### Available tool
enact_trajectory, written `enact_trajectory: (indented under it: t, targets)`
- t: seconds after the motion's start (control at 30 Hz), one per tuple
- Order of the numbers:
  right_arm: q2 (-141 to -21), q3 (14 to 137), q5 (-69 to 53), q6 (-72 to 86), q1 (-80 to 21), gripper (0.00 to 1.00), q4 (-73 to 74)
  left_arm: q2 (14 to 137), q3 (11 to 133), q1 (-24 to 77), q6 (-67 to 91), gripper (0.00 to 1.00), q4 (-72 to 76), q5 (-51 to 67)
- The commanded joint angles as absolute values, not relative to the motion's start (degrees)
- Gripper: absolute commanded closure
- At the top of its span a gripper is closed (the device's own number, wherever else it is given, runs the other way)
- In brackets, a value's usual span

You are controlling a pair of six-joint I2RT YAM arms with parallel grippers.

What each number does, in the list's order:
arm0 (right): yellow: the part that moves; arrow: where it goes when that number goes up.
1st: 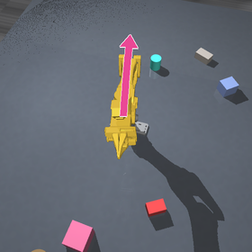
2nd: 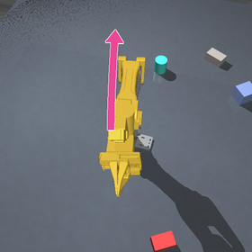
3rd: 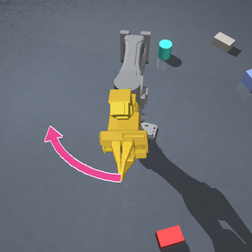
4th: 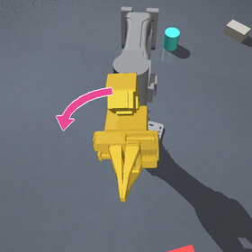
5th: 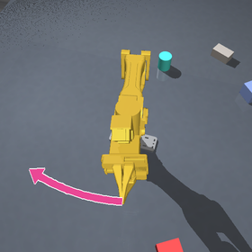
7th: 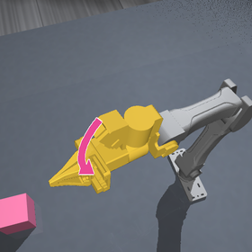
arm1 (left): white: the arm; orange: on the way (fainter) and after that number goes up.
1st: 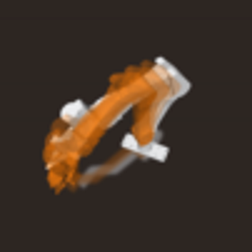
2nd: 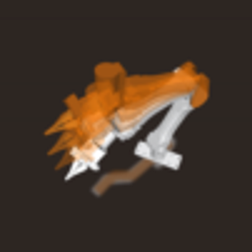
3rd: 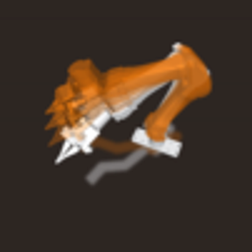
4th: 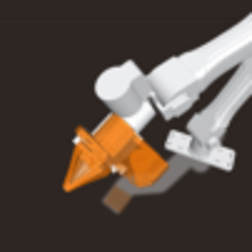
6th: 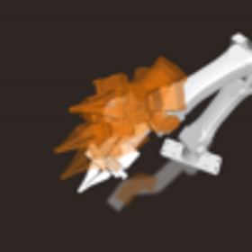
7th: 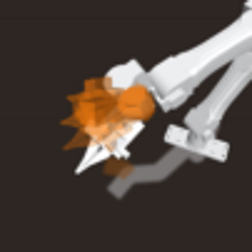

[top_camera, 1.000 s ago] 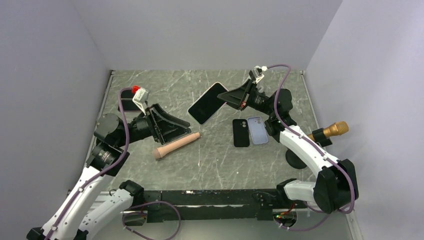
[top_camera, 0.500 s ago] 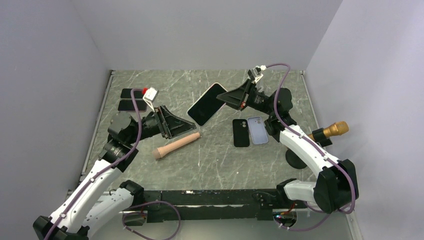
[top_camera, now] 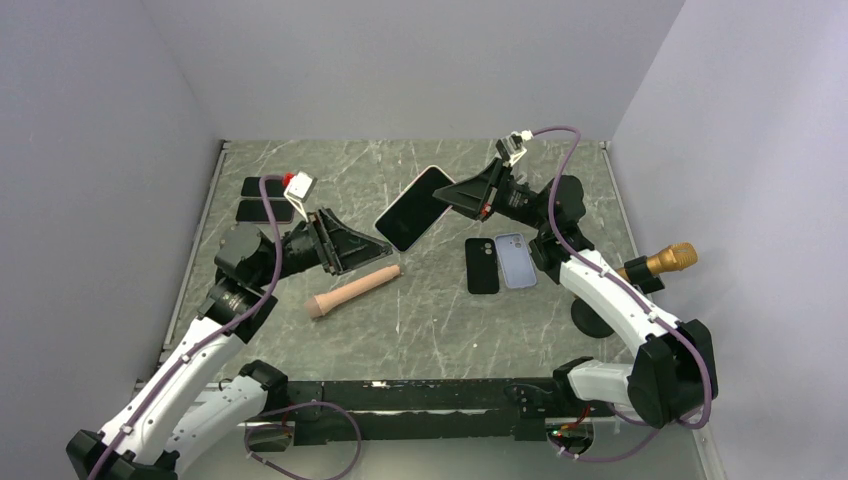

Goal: Take the phone out of the phone case
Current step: Remove the phone case from the phone.

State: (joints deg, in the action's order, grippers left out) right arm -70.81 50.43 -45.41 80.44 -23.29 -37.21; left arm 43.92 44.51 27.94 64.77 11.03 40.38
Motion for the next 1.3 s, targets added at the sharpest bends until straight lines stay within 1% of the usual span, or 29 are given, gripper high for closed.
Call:
enact_trajectory:
  t: [0.0, 0.2, 0.37, 0.47, 0.57, 0.67, 0.73, 0.77, 0.8, 0.83, 0.93, 1.03, 1.13, 1.27]
  targets:
    - [-68.1, 53.9, -45.5, 80.8, -24.2, 1.00, -40.4, 45.3, 47.4, 27.9, 65.4, 0.24, 10.4, 39.0]
    - [-68.2, 53.8, -45.8, 82.6, -24.2, 1.00, -42.7, 45.1, 46.5, 27.8, 65.1, 0.23, 9.4, 38.1]
    - [-68.0, 54.8, -46.5, 79.4, -24.8, 1.00, -39.1, 45.2, 46.5, 27.8, 65.7, 0.23, 10.1, 37.5]
    - [-68.9, 55.3, -48.7, 77.8, -25.1, 1.00, -38.7, 46.0, 47.4, 27.8, 65.7, 0.24, 9.5, 37.7]
    - [-70.3, 57.1, -53.5, 74.9, -25.1, 1.00, -37.2, 46.9, 48.5, 27.8, 65.2, 0.26, 8.7, 38.6]
    - [-72.0, 61.9, -60.5, 68.7, -25.1, 1.00, -30.3, 48.2, 50.3, 27.8, 60.6, 0.32, 7.0, 41.0]
    - [-72.9, 65.3, -64.1, 61.5, -25.0, 1.00, -22.6, 49.4, 51.7, 27.7, 56.3, 0.34, 4.7, 44.6]
    - [-73.4, 67.1, -65.3, 57.2, -25.0, 1.00, -17.5, 50.4, 52.9, 27.8, 54.0, 0.37, 2.5, 46.2]
    - [-74.0, 68.8, -65.9, 53.3, -25.0, 1.00, -13.2, 51.7, 54.3, 27.7, 51.9, 0.42, 0.5, 47.8]
    - [-74.5, 70.1, -66.4, 50.6, -25.0, 1.00, -10.3, 52.2, 54.9, 27.8, 50.7, 0.44, -1.4, 49.2]
    - [-75.7, 70.7, -68.3, 49.9, -25.1, 1.00, -12.2, 53.4, 53.9, 27.9, 51.7, 0.51, 1.0, 52.4]
    - [-77.3, 70.9, -70.1, 51.9, -25.0, 1.00, -15.9, 53.1, 52.5, 27.9, 52.8, 0.55, 3.7, 52.7]
    - [-78.3, 72.2, -70.4, 50.9, -25.1, 1.00, -15.1, 53.4, 51.8, 27.8, 53.5, 0.59, 4.5, 52.7]
    - [-79.1, 73.9, -70.6, 50.2, -25.5, 1.00, -14.0, 53.9, 49.8, 27.9, 56.9, 0.66, 9.4, 53.3]
